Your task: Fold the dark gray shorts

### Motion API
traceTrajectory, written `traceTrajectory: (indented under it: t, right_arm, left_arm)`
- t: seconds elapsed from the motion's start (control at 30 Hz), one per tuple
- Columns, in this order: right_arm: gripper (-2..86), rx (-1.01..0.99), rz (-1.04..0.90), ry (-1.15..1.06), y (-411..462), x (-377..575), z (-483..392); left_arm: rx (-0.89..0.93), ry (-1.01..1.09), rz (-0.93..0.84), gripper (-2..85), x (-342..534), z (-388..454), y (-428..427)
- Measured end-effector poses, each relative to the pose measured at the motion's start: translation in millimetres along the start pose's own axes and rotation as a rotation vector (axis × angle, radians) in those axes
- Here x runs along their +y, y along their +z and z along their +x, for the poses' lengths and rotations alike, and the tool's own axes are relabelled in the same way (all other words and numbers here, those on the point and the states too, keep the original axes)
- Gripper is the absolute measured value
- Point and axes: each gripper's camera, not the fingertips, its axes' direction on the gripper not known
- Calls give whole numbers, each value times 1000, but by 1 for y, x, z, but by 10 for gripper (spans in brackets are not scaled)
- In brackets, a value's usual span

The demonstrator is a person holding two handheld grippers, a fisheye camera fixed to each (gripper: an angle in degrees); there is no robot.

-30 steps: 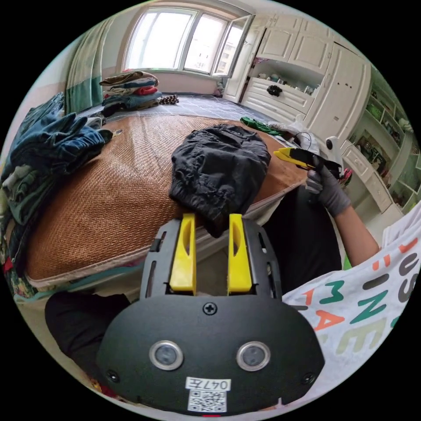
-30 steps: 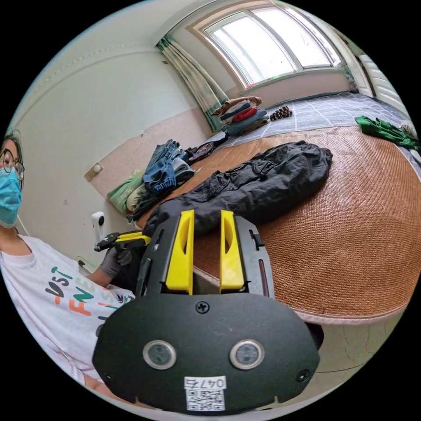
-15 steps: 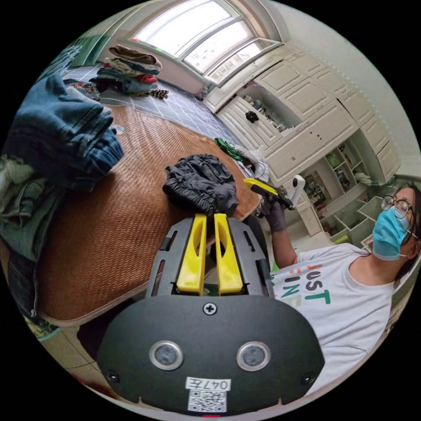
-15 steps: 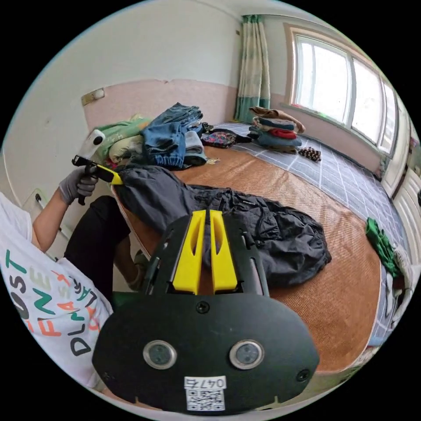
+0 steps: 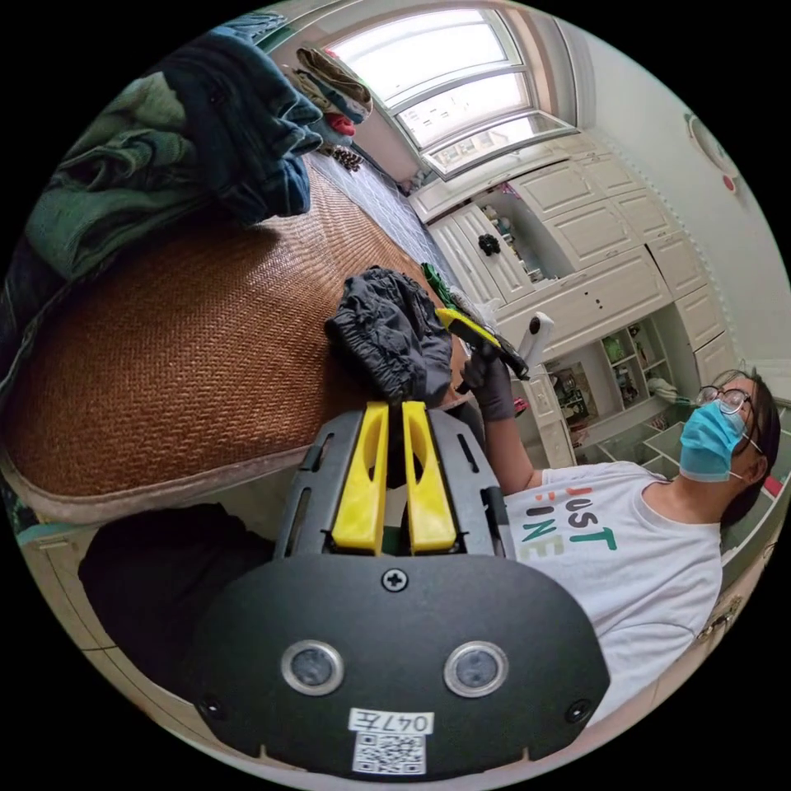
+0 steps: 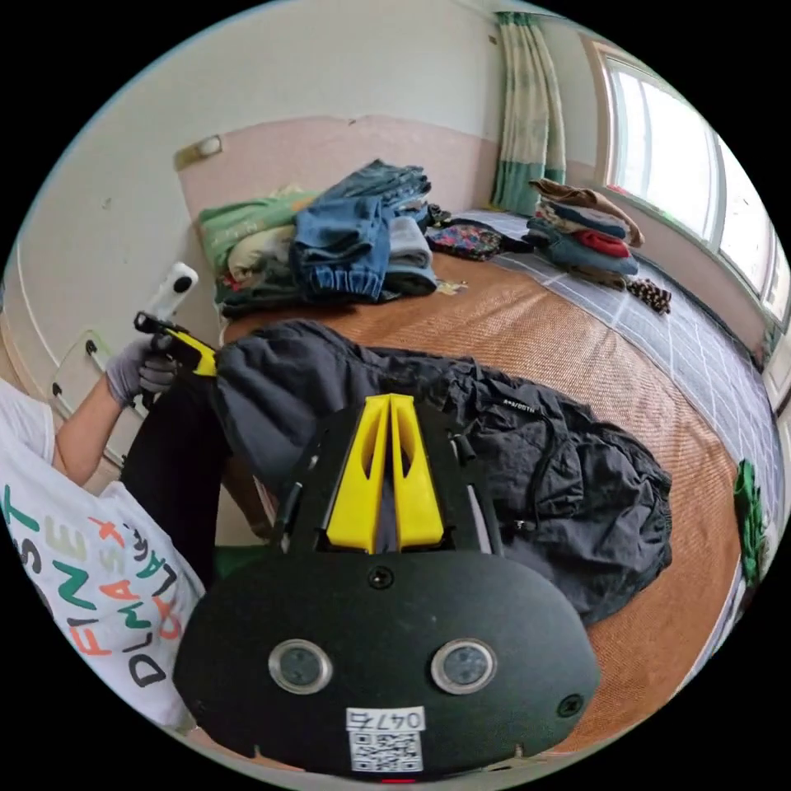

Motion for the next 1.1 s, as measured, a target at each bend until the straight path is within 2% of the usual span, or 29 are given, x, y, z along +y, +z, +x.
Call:
traceTrajectory:
  t: [0.07,0.2,0.27,0.4,0.5,0.53,0.6,0.7,0.77,0.87,1.0,1.1]
  right_arm:
    - [-10,139,-146,50,32,-14,20]
    - [-12,-1,-41,228,1,-19,63]
    - [-12,58,23,202,-24,-32,49]
    - [-12,39,77,67,-31,-65,7]
    - [-11,192,-102,57,15,-88,2]
    - [-10,177,-161,80,32,-90,10]
    - [-11,112,-126,135,19,-91,13]
    - [-12,96,-35,123,-32,-84,-30]
    - [-12,87,51,71,-68,-59,-89]
    - [-10,152,58,11,-65,-21,-155]
    - [-3,129,-53,26,-29,1,-179]
    - [9,34,135,62,-79,18,-182]
  left_arm:
    - [2,-12,22,1,6,-7,-3]
    - [-4,-20,34,-2,18,-20,-3]
    - [-3,-20,34,-1,21,-24,-2]
    - [14,-23,37,-2,28,-36,-1]
    - [36,-12,54,-4,35,-39,-5]
    - [42,-8,58,-4,37,-38,-6]
    - [71,8,77,-5,41,-34,-13]
    - [102,26,114,-5,47,-26,-31]
    - [111,33,136,-6,50,-20,-44]
    - [87,41,151,-6,52,-5,-62]
    - [48,49,144,-7,45,17,-70]
    - [54,44,165,-7,39,28,-75]
